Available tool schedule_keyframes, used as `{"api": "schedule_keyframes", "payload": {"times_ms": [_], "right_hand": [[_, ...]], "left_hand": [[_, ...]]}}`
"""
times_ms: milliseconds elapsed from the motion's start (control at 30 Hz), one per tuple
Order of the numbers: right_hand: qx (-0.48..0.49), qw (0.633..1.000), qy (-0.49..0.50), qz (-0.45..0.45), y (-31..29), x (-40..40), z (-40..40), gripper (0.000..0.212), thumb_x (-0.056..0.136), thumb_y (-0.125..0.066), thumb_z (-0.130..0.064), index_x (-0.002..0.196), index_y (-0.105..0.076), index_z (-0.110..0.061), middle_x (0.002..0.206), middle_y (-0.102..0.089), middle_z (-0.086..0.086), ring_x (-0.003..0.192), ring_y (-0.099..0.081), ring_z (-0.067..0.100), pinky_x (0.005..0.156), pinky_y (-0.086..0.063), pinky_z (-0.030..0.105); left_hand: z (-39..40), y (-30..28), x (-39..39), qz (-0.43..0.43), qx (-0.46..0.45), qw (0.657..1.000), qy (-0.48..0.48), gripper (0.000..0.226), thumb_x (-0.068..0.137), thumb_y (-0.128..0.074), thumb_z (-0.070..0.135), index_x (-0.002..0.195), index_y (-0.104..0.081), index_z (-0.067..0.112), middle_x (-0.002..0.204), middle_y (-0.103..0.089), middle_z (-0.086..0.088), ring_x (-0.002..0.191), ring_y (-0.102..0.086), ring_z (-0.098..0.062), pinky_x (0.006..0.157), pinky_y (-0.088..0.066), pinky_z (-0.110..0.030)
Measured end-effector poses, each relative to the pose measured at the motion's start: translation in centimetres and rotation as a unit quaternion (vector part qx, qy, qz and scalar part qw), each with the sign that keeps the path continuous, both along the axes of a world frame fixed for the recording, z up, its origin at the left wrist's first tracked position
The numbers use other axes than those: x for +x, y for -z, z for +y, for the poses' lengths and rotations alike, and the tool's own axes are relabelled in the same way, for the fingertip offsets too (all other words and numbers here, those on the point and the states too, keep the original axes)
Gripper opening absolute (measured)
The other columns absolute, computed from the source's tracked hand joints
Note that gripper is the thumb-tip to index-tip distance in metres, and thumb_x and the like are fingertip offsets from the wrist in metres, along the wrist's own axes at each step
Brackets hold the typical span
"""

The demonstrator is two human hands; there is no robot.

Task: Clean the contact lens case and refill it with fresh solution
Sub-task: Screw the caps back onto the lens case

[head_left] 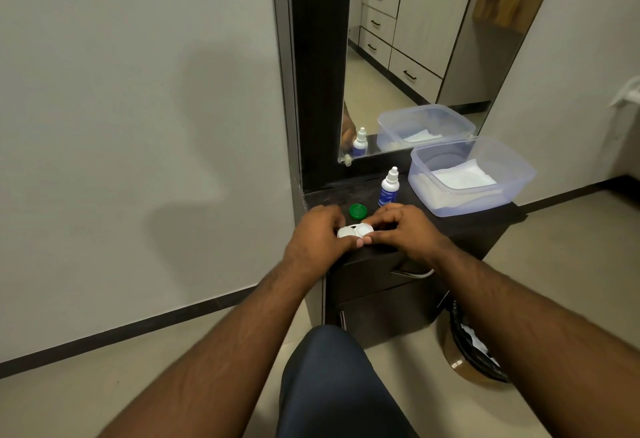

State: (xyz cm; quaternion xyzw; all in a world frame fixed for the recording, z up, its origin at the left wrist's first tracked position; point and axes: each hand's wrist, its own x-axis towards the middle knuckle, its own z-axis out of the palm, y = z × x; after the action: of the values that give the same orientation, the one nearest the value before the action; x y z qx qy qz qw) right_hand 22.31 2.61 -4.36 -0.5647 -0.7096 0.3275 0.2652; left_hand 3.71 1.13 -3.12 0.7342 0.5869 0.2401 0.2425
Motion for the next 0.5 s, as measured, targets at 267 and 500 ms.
{"api": "schedule_keyframes", "payload": {"times_ms": [267, 500], "right_hand": [[-0.002, 1.000, 0.001, -0.005, -0.07, -0.05, 0.04, 0.034, 0.073, -0.079, -0.018, 0.107, -0.072, -0.018, 0.093, -0.064, -0.015, 0.090, -0.059, 0.002, 0.074, -0.042, 0.011], [-0.001, 1.000, 0.001, -0.005, -0.11, -0.11, -0.04, 0.033, 0.074, -0.078, -0.017, 0.106, -0.072, -0.018, 0.094, -0.063, -0.015, 0.090, -0.058, 0.002, 0.073, -0.042, 0.011]], "left_hand": [[0.53, 0.56, -0.16, 0.058, 0.005, 0.998, 0.029, 0.032, 0.085, -0.070, 0.024, 0.116, -0.067, 0.017, 0.117, -0.061, -0.002, 0.100, -0.057, -0.016, 0.088, -0.050, -0.029], [0.72, 0.85, 0.48, 0.084, 0.026, 0.996, 0.024, 0.029, 0.086, -0.069, 0.030, 0.110, -0.068, 0.016, 0.111, -0.065, -0.003, 0.093, -0.055, -0.014, 0.079, -0.047, -0.026]]}}
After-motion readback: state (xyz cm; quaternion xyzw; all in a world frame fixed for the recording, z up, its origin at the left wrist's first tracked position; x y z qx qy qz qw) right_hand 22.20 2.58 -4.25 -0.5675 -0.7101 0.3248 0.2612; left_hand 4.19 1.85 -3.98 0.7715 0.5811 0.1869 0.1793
